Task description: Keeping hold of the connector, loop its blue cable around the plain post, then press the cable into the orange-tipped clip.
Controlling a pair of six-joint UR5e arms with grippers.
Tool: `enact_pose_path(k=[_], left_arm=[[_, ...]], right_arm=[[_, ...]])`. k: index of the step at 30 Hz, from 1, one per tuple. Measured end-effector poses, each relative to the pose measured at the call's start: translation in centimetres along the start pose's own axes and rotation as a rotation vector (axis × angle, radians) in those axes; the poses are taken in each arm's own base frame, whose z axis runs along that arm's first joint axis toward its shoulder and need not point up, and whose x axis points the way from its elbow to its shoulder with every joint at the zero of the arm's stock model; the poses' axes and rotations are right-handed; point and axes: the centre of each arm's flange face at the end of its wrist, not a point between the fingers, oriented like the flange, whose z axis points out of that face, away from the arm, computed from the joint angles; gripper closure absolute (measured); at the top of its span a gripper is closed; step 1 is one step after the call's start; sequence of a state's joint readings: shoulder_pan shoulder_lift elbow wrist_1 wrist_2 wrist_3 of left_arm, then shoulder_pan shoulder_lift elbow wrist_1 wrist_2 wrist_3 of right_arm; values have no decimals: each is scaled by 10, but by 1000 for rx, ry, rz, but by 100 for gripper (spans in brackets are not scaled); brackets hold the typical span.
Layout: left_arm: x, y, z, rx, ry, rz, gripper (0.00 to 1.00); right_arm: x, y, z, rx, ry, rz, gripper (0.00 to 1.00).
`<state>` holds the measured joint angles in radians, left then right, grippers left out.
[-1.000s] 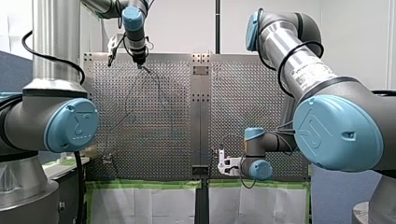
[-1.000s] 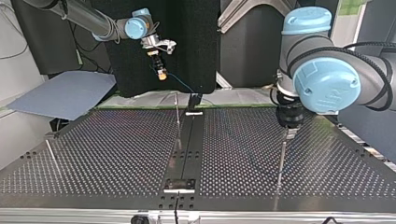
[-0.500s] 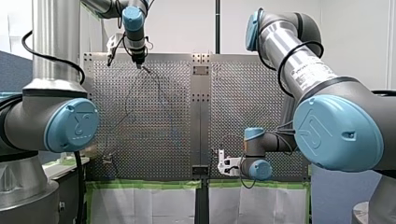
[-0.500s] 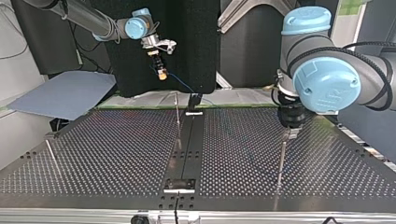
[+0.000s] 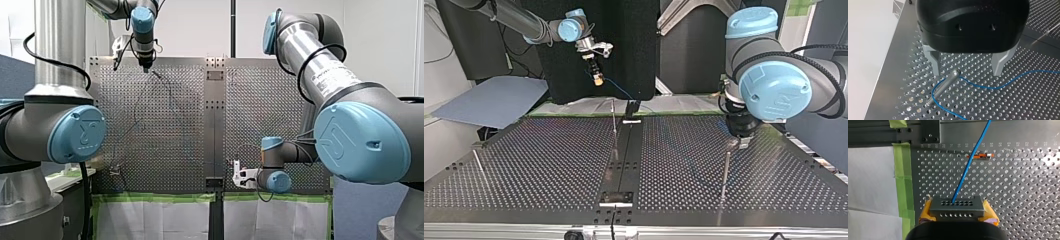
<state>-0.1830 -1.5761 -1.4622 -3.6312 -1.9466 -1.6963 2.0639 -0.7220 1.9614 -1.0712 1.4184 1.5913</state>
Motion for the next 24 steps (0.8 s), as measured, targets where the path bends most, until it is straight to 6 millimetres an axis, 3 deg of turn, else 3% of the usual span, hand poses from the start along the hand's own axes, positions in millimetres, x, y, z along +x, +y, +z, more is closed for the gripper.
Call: enact_pose_path(k=[15,24], left_arm=[[-1,-3,0,21,-11,29,1],[-5,-16,2,81,-69,57,1]], right_arm=[[0,0,0,0,0,3,100],[0,1,0,-1,-2,5,100]])
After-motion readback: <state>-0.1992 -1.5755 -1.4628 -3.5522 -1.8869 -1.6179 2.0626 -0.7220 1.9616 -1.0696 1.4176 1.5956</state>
